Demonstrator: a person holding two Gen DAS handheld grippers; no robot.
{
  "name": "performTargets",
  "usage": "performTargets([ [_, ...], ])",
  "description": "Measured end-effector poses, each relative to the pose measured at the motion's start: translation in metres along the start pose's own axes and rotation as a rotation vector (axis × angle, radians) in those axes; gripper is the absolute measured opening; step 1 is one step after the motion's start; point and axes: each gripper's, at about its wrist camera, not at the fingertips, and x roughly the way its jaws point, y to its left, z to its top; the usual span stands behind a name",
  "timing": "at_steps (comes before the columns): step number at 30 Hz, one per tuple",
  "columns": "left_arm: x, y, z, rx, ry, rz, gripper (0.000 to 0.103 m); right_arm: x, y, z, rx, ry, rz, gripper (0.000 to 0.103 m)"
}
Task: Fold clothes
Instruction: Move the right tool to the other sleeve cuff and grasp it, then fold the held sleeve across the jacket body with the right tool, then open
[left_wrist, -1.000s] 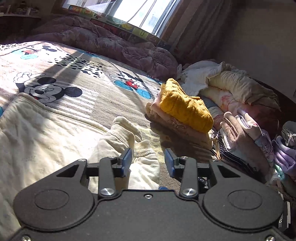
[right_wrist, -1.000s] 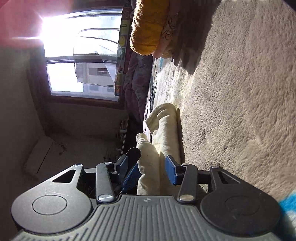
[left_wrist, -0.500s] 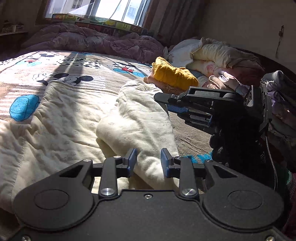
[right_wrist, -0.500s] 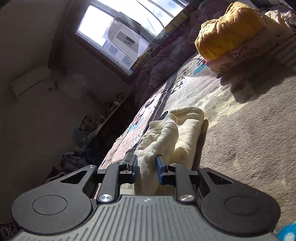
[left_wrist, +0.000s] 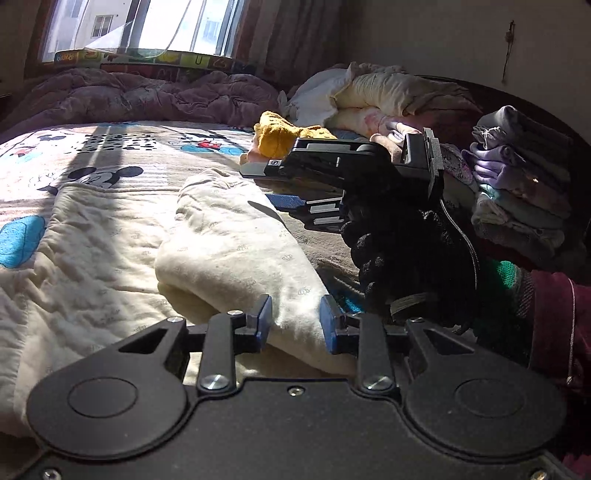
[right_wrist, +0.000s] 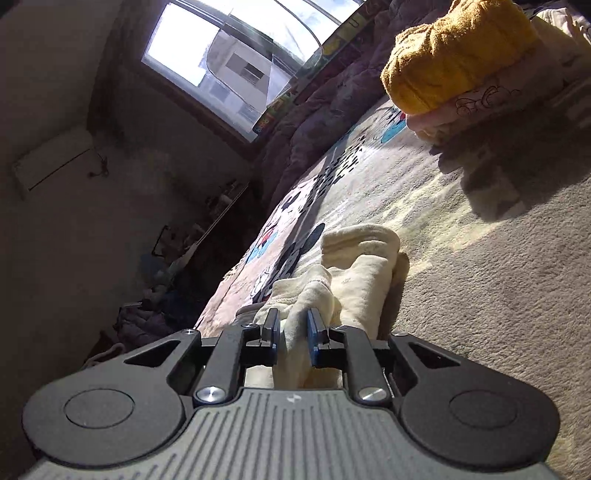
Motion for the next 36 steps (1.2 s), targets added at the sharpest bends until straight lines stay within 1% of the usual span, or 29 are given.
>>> performTargets([
  [1, 0.000, -0.001, 0.000, 0.002, -0.004, -0.002, 0.027, 0.000, 0.000, -0.001, 0.005, 0.002, 0.020, 0.052],
  [2, 0.000, -0.003, 0.000, 0.009, -0.007, -0.004, 0.027, 0.001, 0.004, -0.002, -0.023, 0.011, 0.021, 0.048],
  [3, 0.001, -0.005, 0.000, 0.011, -0.009, -0.005, 0.027, 0.003, 0.010, -0.005, -0.066, 0.026, 0.009, 0.039],
  [4, 0.002, -0.005, 0.000, 0.010, -0.010, -0.002, 0.027, 0.005, 0.015, -0.007, -0.104, 0.040, -0.001, 0.018],
  [5, 0.001, -0.006, 0.000, 0.007, -0.017, -0.001, 0.027, 0.006, 0.018, -0.009, -0.125, 0.041, -0.006, 0.011],
  [9, -0.006, -0.009, 0.004, 0.004, -0.020, 0.010, 0.027, -0.005, 0.017, -0.004, -0.095, -0.023, 0.004, 0.010],
  [10, -0.008, -0.010, 0.005, -0.002, -0.014, 0.017, 0.027, -0.006, 0.015, -0.004, -0.085, -0.030, 0.003, 0.010],
  [12, -0.013, -0.015, 0.007, -0.022, 0.002, 0.005, 0.027, -0.006, 0.013, -0.004, -0.071, -0.036, -0.006, 0.010],
  [15, -0.013, -0.025, 0.004, -0.025, 0.047, -0.006, 0.034, -0.008, 0.011, -0.003, -0.053, -0.048, 0.000, 0.009],
  [16, -0.010, -0.029, 0.002, -0.015, 0.064, 0.006, 0.037, -0.009, 0.011, -0.002, -0.048, -0.053, 0.007, 0.009],
  [17, -0.006, -0.032, -0.001, -0.002, 0.079, 0.029, 0.038, -0.010, 0.011, -0.002, -0.043, -0.059, 0.013, 0.009],
  [20, 0.004, -0.039, -0.005, -0.030, 0.114, 0.038, 0.040, -0.012, 0.010, 0.000, -0.029, -0.074, 0.034, 0.009],
  [21, 0.007, -0.043, -0.005, -0.029, 0.121, 0.057, 0.042, -0.013, 0.010, 0.000, -0.024, -0.079, 0.041, 0.009],
  [23, 0.010, -0.049, -0.005, -0.038, 0.142, 0.067, 0.043, -0.014, 0.010, 0.001, -0.014, -0.089, 0.055, 0.009],
  [24, 0.011, -0.050, -0.005, -0.033, 0.145, 0.095, 0.046, -0.015, 0.010, 0.002, -0.009, -0.095, 0.062, 0.009],
  [25, 0.011, -0.051, -0.005, -0.021, 0.142, 0.141, 0.045, -0.015, 0.010, 0.002, -0.010, -0.095, 0.063, 0.009],
  [26, 0.012, -0.051, -0.005, -0.010, 0.139, 0.187, 0.039, -0.014, 0.010, 0.002, -0.010, -0.094, 0.061, 0.009],
  [27, 0.012, -0.052, -0.005, 0.002, 0.136, 0.233, 0.020, -0.014, 0.009, 0.002, -0.007, -0.095, 0.059, 0.009],
  [28, 0.011, -0.053, -0.006, 0.035, 0.135, 0.258, 0.018, -0.014, 0.009, 0.002, -0.009, -0.095, 0.056, 0.009],
  [30, 0.008, -0.055, -0.006, 0.129, 0.137, 0.277, 0.017, -0.013, 0.008, 0.001, -0.005, -0.095, 0.050, 0.009],
  [32, 0.012, -0.058, -0.017, 0.232, 0.148, 0.304, 0.016, -0.012, 0.006, 0.000, 0.000, -0.095, 0.044, 0.009],
  [34, 0.018, -0.050, -0.033, 0.249, 0.148, 0.316, 0.015, -0.011, 0.006, 0.000, -0.002, -0.089, 0.034, 0.009],
  [36, 0.018, -0.052, -0.043, 0.324, 0.122, 0.319, 0.015, -0.009, 0.005, -0.001, -0.001, -0.084, 0.024, 0.009],
])
